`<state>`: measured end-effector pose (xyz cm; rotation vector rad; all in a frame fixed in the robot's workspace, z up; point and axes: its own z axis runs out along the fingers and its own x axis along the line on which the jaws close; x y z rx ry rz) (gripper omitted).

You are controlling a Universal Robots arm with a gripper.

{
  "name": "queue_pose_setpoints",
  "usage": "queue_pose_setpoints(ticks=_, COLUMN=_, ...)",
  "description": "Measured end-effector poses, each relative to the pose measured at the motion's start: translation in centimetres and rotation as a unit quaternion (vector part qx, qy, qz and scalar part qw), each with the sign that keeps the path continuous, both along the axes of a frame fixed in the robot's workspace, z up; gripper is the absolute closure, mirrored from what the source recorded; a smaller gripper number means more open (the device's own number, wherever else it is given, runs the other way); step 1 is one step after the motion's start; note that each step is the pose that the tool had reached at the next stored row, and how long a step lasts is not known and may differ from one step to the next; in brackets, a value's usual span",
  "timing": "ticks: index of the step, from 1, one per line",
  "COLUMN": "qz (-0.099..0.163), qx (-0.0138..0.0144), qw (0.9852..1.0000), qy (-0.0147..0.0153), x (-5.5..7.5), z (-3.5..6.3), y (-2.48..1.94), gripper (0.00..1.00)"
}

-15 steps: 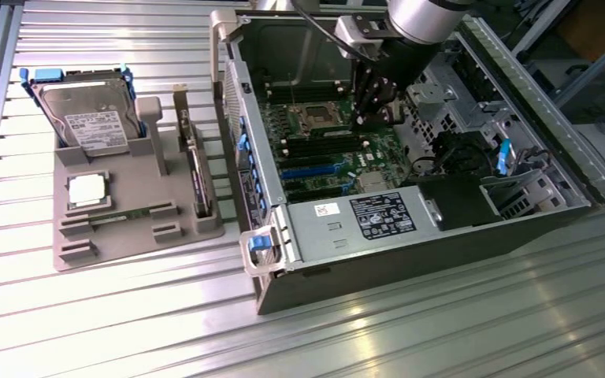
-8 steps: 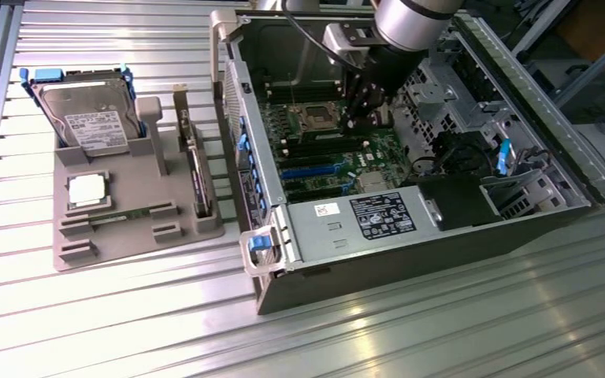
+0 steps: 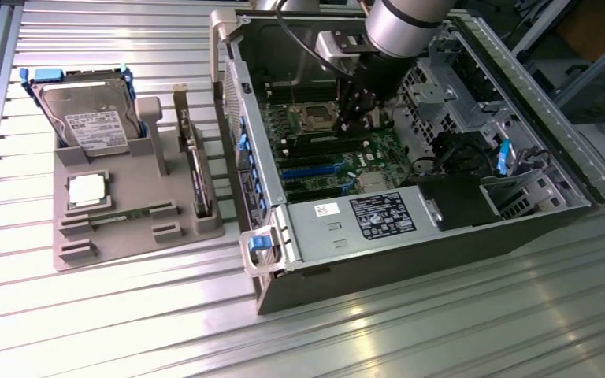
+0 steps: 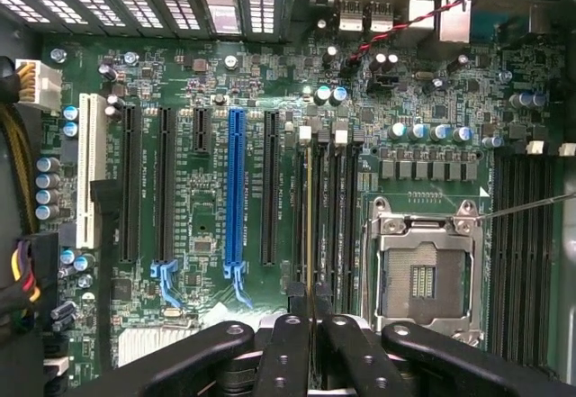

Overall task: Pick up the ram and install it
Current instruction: 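Insert the ram into the slot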

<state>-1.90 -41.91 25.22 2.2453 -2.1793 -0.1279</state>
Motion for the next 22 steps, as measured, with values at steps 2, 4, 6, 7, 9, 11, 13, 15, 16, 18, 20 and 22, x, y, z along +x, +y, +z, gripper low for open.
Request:
queue_pose_setpoints(ticks=2, qz=0.000, qx=-0.0002, qw=1.0000, qy=0.0000, x=-0.1, z=-0.19, y=0.00, gripper=0.88)
queue_pose_setpoints(ticks=4, qz=0.000, qx=-0.0041, qw=1.0000, qy=0.0000, x=-0.2, z=-0.47, y=0.01, gripper=0.88)
queue_pose_setpoints(ticks=6, qz=0.000, qx=-0.0129, qw=0.9999, qy=0.0000, x=-0.2, z=-0.61, y=0.16, gripper=0.88)
queue_pose_setpoints(ticks=7, qz=0.000, qx=-0.0129, qw=0.9999, qy=0.0000, x=-0.2, z=-0.62, y=0.23, gripper=0.88)
queue_pose_setpoints(ticks=9, qz=0.000, qx=-0.0130, qw=0.9999, qy=0.0000, x=-0.1, z=-0.72, y=0.53, gripper=0.88)
queue_pose_setpoints(ticks=11, qz=0.000, qx=-0.0131, qw=0.9999, qy=0.0000, x=-0.2, z=-0.89, y=0.55, gripper=0.88)
queue_pose_setpoints(ticks=13, qz=0.000, qx=-0.0164, qw=0.9999, qy=0.0000, x=-0.2, z=-0.95, y=0.55, gripper=0.88)
queue_pose_setpoints(ticks=15, qz=0.000, qx=-0.0239, qw=0.9997, qy=0.0000, x=-0.2, z=-1.01, y=0.56, gripper=0.88)
queue_pose_setpoints(ticks=16, qz=0.000, qx=-0.0241, qw=0.9997, qy=0.0000, x=-0.2, z=-1.04, y=0.58, gripper=0.88)
queue_pose_setpoints(ticks=18, qz=0.000, qx=-0.0240, qw=0.9997, qy=0.0000, x=-0.3, z=-1.16, y=0.78, gripper=0.88)
queue_pose_setpoints(ticks=20, qz=0.000, qx=-0.0240, qw=0.9997, qy=0.0000, x=-0.3, z=-1.32, y=0.85, gripper=0.88)
queue_pose_setpoints(ticks=22, qz=0.000, qx=-0.0240, qw=0.9997, qy=0.0000, x=-0.3, z=-1.49, y=0.85, gripper=0.88)
